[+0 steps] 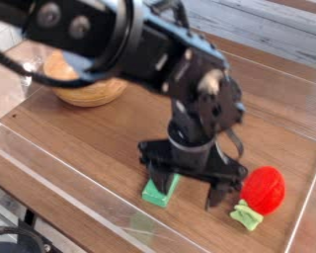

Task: Put the green block in the brown bowl

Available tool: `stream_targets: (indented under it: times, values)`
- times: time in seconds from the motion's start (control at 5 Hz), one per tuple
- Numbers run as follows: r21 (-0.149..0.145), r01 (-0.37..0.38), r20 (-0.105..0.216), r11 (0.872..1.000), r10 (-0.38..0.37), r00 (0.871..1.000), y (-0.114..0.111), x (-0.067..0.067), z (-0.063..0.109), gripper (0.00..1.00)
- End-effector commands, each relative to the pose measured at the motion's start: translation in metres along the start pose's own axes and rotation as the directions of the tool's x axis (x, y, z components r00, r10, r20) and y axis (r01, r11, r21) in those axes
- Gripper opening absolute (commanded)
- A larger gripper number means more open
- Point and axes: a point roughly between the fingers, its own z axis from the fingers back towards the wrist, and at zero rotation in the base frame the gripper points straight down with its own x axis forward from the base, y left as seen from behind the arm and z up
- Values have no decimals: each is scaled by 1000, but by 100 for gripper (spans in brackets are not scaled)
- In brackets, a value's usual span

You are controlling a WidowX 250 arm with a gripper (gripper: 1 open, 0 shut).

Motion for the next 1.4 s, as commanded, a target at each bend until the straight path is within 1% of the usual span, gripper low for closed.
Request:
stream_targets:
  times: [0.0, 0.2, 0.4, 0.6, 0.8, 1.0, 1.2]
  values:
    - [-13, -27, 35, 1000, 28, 999, -7, 6, 6, 0]
    - [-5, 17, 38, 1000, -16, 999, 3, 9, 17, 100]
    - [-9, 73, 40, 997, -73, 997, 11, 15, 27, 100]
    - [-8, 32, 46, 999, -32, 998, 26, 31, 12, 100]
    - [-16, -9, 42, 1000, 10, 999, 32, 37, 0, 100]
    - [-5, -85, 42, 996, 85, 996, 29, 36, -18, 100]
    - [17, -146, 60, 989, 145, 988, 22, 33, -28, 100]
